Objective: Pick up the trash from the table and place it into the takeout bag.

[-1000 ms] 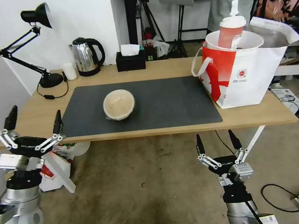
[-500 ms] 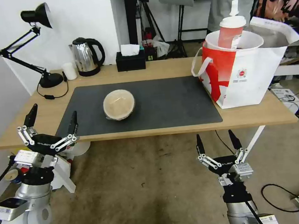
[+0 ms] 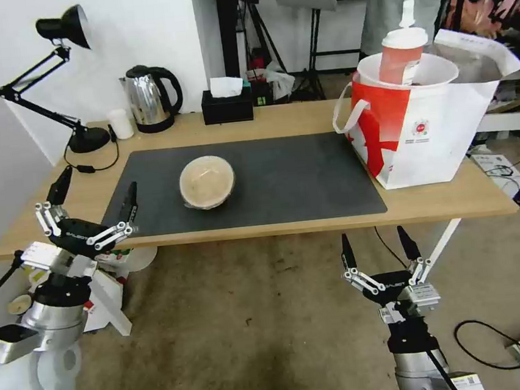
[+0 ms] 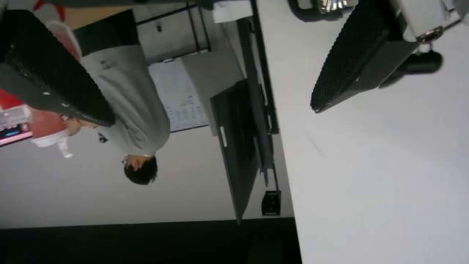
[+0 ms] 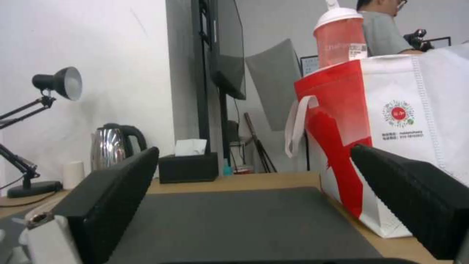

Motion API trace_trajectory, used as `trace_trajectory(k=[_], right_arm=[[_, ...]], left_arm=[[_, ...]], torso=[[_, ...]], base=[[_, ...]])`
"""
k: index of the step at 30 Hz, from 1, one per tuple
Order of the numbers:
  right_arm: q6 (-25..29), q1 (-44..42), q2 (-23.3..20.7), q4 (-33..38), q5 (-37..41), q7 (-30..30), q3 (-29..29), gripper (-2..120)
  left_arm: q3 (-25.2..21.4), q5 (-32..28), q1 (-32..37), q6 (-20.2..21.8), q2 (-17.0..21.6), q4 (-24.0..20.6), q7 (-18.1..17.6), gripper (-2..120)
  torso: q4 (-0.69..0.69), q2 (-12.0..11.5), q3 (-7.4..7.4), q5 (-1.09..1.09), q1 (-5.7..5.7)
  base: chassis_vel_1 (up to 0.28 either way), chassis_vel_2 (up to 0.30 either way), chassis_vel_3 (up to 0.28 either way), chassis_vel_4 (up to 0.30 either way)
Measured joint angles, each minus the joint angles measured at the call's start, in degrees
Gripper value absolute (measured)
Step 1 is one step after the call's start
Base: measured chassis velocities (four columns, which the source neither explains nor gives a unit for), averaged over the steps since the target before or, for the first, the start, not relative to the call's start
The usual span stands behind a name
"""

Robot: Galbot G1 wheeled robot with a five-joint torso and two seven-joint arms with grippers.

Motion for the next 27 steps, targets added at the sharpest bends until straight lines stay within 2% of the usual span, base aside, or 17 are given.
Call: trace_trajectory(k=[10,27], right_arm=[[0.0,0.0,0.0,0.0,0.0,0.0,0.0,100],[0.0,0.0,0.0,0.0,0.0,0.0,0.0,100]], left_arm=[[3.2,-1.6,-2.1,2.2,1.5,2.9,-0.1,100],[12.8,-3.9,-4.8,4.7,2.4,7.9,0.0,100]], torso=[[-0.01,0.0,0.00,0.00,0.00],[-0.01,0.0,0.00,0.00,0.00]], base=[[0.000,0.000,0.000,0.000],[0.000,0.000,0.000,0.000]])
